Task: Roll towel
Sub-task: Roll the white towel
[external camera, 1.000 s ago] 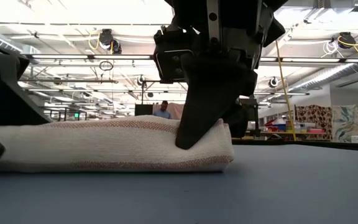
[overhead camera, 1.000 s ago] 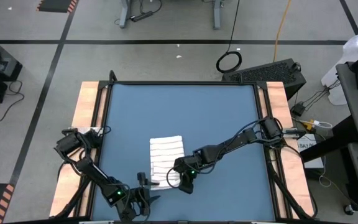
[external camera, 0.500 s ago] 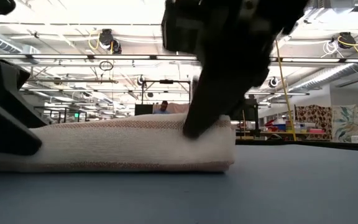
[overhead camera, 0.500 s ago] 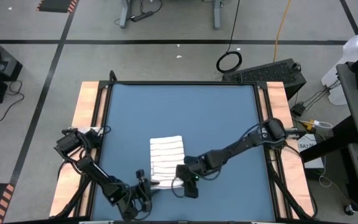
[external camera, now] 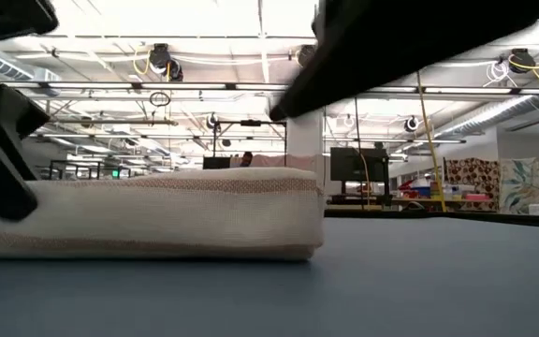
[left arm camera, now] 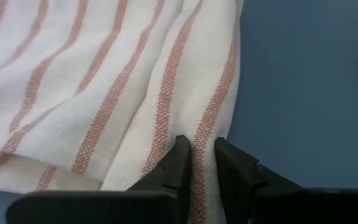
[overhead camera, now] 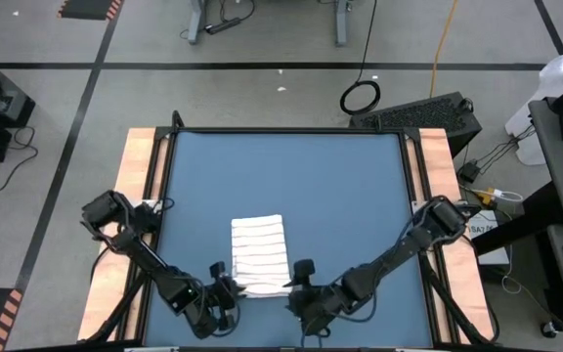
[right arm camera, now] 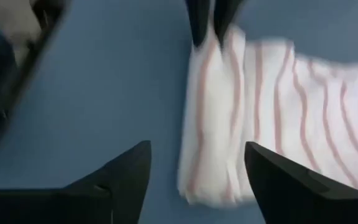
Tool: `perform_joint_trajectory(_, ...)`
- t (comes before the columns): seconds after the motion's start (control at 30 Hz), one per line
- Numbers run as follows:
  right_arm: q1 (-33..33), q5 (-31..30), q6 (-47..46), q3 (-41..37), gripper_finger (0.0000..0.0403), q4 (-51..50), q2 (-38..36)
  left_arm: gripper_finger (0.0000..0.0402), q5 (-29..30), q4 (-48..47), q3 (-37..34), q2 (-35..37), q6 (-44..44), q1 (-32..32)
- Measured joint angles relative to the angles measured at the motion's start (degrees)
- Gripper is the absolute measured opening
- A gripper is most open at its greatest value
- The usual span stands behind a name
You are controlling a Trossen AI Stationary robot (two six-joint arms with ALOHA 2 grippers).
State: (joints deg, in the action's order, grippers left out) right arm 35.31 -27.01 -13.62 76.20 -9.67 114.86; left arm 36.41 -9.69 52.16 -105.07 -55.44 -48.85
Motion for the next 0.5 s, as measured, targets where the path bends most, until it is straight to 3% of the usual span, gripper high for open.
perform_joint_trajectory(0.17,0.49,-0.49,5.62,0.04,0.0251,6.5,3.43,0.0064,-5.67,-0.28,0.09,1.07,-1.27,2.95)
perform_joint_trajectory(0.37,-0.36,-7.77,6.79,0.02,0.0251,7.07,6.91,0.0064,-9.68,-1.24,0.07,2.2,-2.56,5.29)
perform_joint_trajectory(0.5,-0.93,-9.46,7.18,0.04,0.0251,7.3,6.98,0.0063,-11.61,-1.83,0.09,2.29,-2.34,5.77)
